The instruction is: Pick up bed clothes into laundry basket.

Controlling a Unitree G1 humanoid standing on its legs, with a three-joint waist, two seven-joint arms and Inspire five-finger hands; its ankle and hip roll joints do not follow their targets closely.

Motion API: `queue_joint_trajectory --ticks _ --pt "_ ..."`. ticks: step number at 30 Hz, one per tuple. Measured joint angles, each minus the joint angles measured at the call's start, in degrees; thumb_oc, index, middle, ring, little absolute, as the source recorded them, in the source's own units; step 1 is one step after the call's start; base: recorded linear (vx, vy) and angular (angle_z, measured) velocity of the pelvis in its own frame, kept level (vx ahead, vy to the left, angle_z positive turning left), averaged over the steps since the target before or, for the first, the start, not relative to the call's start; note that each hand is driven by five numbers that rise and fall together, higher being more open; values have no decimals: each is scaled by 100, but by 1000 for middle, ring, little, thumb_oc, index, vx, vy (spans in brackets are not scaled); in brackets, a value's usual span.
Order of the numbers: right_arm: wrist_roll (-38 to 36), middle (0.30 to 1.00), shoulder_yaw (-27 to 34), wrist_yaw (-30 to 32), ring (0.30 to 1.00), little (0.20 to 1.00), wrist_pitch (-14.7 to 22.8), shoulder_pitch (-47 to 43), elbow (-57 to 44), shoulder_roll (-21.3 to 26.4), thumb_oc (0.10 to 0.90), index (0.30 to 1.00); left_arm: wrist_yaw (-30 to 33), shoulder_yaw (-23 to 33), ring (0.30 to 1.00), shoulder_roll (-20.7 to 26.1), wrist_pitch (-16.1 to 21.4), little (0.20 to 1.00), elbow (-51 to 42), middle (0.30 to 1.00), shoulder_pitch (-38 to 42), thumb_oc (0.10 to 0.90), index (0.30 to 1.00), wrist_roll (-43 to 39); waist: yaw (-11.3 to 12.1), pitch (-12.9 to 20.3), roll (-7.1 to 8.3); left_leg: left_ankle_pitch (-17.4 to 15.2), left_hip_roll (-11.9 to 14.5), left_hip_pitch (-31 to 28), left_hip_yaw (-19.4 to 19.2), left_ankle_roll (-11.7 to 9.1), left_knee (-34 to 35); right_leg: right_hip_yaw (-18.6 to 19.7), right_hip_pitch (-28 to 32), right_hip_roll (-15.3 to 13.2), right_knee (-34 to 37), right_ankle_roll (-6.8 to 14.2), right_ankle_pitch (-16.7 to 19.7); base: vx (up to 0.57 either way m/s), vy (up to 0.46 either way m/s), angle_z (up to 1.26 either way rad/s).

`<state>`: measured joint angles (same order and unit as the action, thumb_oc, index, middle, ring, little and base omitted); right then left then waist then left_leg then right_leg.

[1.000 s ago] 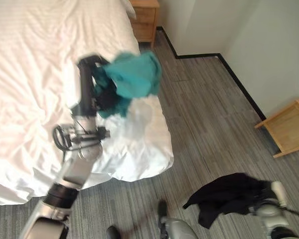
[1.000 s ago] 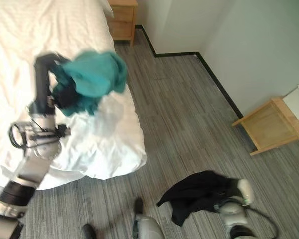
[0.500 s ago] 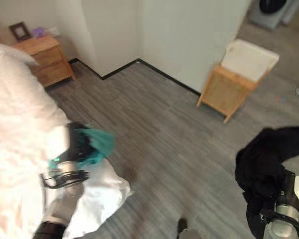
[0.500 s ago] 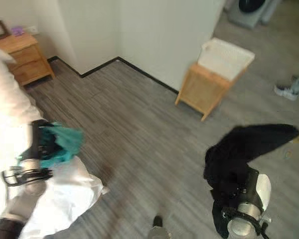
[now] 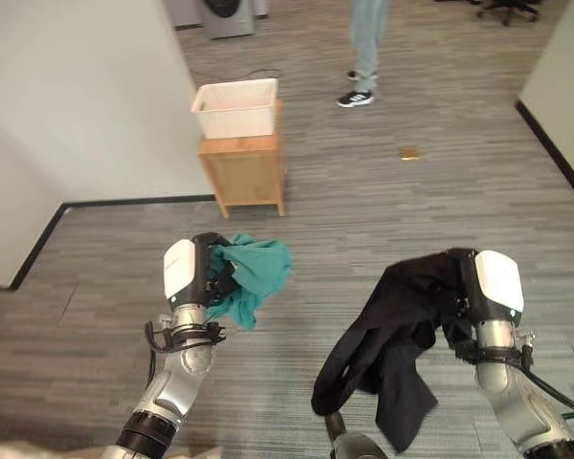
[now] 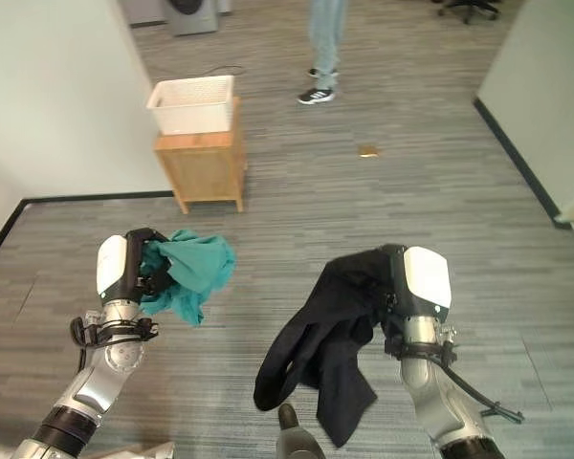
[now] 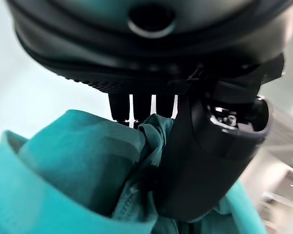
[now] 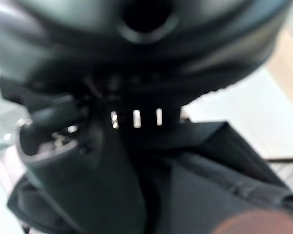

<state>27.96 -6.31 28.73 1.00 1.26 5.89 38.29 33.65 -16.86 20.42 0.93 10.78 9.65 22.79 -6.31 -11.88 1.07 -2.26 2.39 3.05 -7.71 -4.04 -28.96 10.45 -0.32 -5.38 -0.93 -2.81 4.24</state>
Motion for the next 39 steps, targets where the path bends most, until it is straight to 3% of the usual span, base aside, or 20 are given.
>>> queue_joint_trajectory --ticks 4,6,7,8,11,13,14,16,18,19,21,23,24,26,27,28,31,34,37,39 --pt "41 300 -139 69 300 300 -14 95 -48 102 400 300 -6 -134 300 -391 7 300 189 300 72 400 300 -1 94 33 -481 251 -138 802 -578 -29 1560 -92 318 24 299 307 -54 318 -107 -76" --pt "108 300 -457 87 300 300 -85 117 -12 472 400 300 -22 -150 300 -718 8 300 345 300 85 400 300 17 269 173 -1556 68 340 925 -502 -112 2330 -30 61 931 -759 661 -979 400 -172 -122" --pt "108 300 -625 99 300 300 -160 116 34 204 400 300 -19 -107 300 -670 0 300 388 300 128 400 300 36 417 142 -1263 293 314 859 -850 -307 2298 -144 -340 989 -2283 686 -1657 341 -119 -53" --pt "120 300 -812 100 300 300 -166 150 24 140 400 300 -21 -111 300 -618 -52 300 391 300 158 400 300 32 290 130 -941 277 113 833 -1062 -392 2364 -213 -79 968 -2173 287 -2000 394 -104 29" --pt "163 300 -917 47 300 300 -279 48 72 169 400 300 -87 -193 300 -730 -139 300 478 300 172 400 300 16 402 -6 -876 412 -39 538 -1578 -57 2683 -209 555 705 -1045 47 -1912 543 -67 54" --pt "223 300 -929 27 300 300 -326 36 92 94 400 300 -94 -165 300 -706 -200 300 473 300 59 400 300 -18 432 -47 -792 601 -293 153 -1441 351 3029 -280 1022 526 -785 288 -1975 343 -143 16" --pt "261 300 -862 -110 300 300 -292 127 26 144 400 300 -108 -145 300 -662 -239 300 381 300 -146 400 300 -33 459 4 -774 978 -373 -37 -1359 905 3162 -283 1094 472 -927 455 -2062 278 -141 23" --pt "274 300 -599 -347 300 300 -113 392 -215 359 400 300 -184 -145 300 -398 -230 300 145 300 -381 400 300 -28 510 55 -745 964 -521 -149 -1352 1060 3257 -223 1076 383 -1202 703 -2170 431 -156 22" --pt "270 300 289 -264 300 300 -152 829 -418 -77 400 300 -156 100 300 -121 -322 300 27 300 -356 400 300 -134 398 -62 -462 720 -744 -416 -954 1068 3346 -295 -49 351 -4023 1645 -2157 426 -189 74" --pt "242 300 490 -376 300 300 -172 985 -469 -252 400 300 -179 59 300 -83 -395 300 36 300 -328 400 300 -230 273 -104 -399 587 -777 -640 -691 1069 3347 -318 -608 344 -5242 1683 -1837 229 -133 92" --pt "215 300 422 -497 300 300 -118 926 -409 -29 400 300 -201 -3 300 -76 -457 300 35 300 -298 400 300 -260 191 -113 -432 421 -683 -876 -500 1212 3316 -136 -1590 223 -5636 1553 -1908 400 -273 51" --pt "-12 300 436 -521 300 300 -101 769 -431 -142 400 300 -210 17 300 -191 -442 300 38 300 -222 400 300 -294 -63 -133 -581 198 -409 -972 -35 996 3271 -120 -2257 197 -5013 1143 -2049 594 -454 79" --pt "-87 300 408 -527 300 300 -70 749 -356 -220 400 300 -242 -15 300 -287 -411 300 241 300 -52 400 300 -325 -336 -138 -637 186 -266 -994 259 872 3173 174 -2156 270 -3701 1141 -1853 534 -386 150" --pt "-288 300 223 -621 300 300 -35 839 -463 -165 400 300 -314 -62 300 -286 -348 300 284 300 -30 400 300 -367 -543 -65 -557 -245 -19 -1188 540 716 3151 450 -2131 395 -2039 1173 -1352 523 -329 128" --pt "-376 300 245 -633 300 300 4 897 -480 -226 400 300 -327 -109 300 -295 -327 300 430 300 55 400 300 -373 -663 1 -477 -262 18 -1202 682 445 3143 351 -1975 318 -1511 1248 -513 489 -334 108" --pt "-460 300 243 -605 300 300 1 836 -352 -164 400 300 -351 -166 300 -436 -326 300 574 300 79 400 300 -377 -784 68 -710 -294 306 -1201 880 313 3248 61 -1867 479 -1370 1124 -367 461 -342 91" --pt "-481 300 183 -732 300 300 -101 509 192 -174 400 300 -469 -288 300 -479 -312 300 858 300 230 400 300 -375 -818 8 -687 -100 126 -1266 859 -280 2953 -393 -1765 523 -1763 599 -541 407 -410 64" --pt "-474 300 228 -882 300 300 -130 632 146 -158 400 300 -543 -233 300 -401 -313 300 885 300 214 400 300 -362 -962 -169 -435 478 245 -1466 954 -410 2872 -601 -1371 559 -2038 533 -926 279 -422 81" --pt "-471 300 206 -927 300 300 -111 404 122 -146 400 300 -549 -178 300 -365 -346 300 1082 300 168 400 300 -366 -973 -210 -329 369 289 -1378 990 -481 2347 -588 -1018 599 -1822 315 -1026 274 -416 21" --pt "-491 300 217 -981 300 300 -130 209 124 -93 400 300 -573 -113 300 -384 -341 300 1116 300 222 400 300 -469 -846 -326 -172 372 241 -555 1007 -370 527 -526 -897 609 -1772 -15 -1117 396 -608 -2"
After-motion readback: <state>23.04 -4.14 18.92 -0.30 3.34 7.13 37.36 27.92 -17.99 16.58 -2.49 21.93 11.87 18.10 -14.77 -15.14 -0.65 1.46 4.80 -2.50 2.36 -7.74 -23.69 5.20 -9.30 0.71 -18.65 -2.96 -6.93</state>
